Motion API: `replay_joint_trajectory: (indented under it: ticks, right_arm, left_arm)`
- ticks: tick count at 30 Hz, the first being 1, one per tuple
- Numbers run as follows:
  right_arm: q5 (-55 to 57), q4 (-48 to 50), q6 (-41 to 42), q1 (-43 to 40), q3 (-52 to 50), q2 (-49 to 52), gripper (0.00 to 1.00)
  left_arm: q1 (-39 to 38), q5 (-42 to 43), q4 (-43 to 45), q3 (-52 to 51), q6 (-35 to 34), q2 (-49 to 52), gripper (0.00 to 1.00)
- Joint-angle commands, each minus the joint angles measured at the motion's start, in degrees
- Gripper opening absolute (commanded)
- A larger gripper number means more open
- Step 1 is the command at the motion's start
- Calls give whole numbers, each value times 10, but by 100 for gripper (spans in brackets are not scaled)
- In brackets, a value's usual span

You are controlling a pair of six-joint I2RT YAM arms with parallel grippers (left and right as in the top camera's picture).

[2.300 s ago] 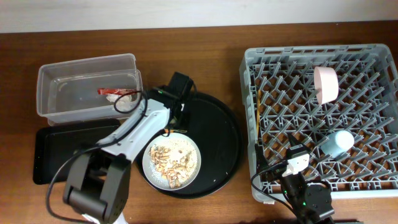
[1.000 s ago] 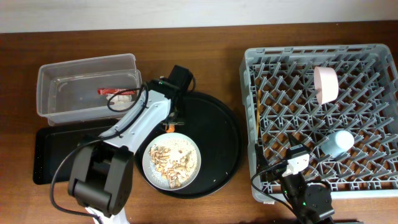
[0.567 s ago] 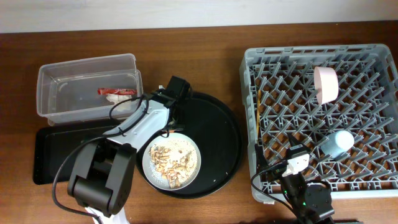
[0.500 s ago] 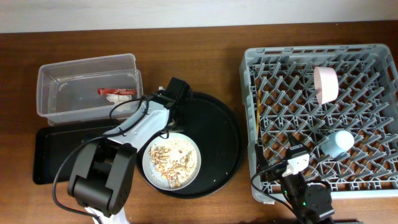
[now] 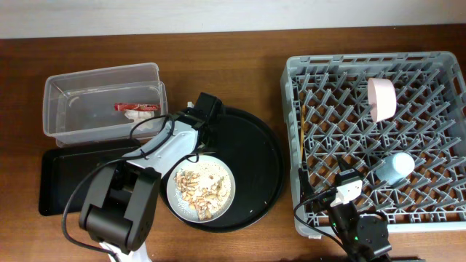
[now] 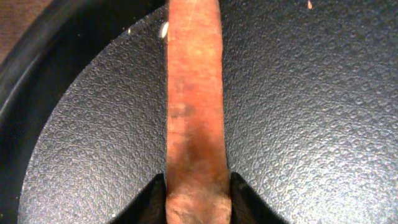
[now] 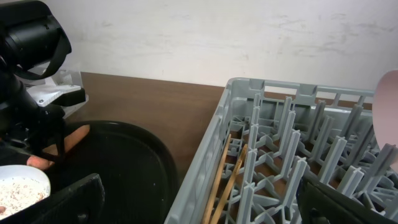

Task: Sort waste into correct bins and load items into the dishwasher rack
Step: 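Carry the carrot left and drop it onto the black tray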

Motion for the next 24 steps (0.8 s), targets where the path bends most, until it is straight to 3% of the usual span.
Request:
replay_joint_trajectory:
  ticks: [1, 9, 13, 17, 19, 24]
  right_arm:
    - [1, -1, 0, -4, -5, -4, 98]
    - [1, -1, 0, -4, -5, -4, 98]
    - [1, -1, 0, -4, -5, -4, 98]
    - [1, -1, 0, -4, -5, -4, 98]
    - [1, -1, 0, -4, -5, -4, 98]
    - [1, -1, 0, -4, -5, -4, 98]
  left_arm:
    - [2, 2, -13, 13, 22, -3, 11]
    - [7, -71, -190, 199, 26, -57, 9]
    - [13, -87, -254, 235, 20, -99, 9]
    - [63, -113, -390, 235, -96, -139, 0]
    - [119, -112, -488, 233, -202, -143, 0]
    - [184, -75, -506, 192, -247, -150, 1]
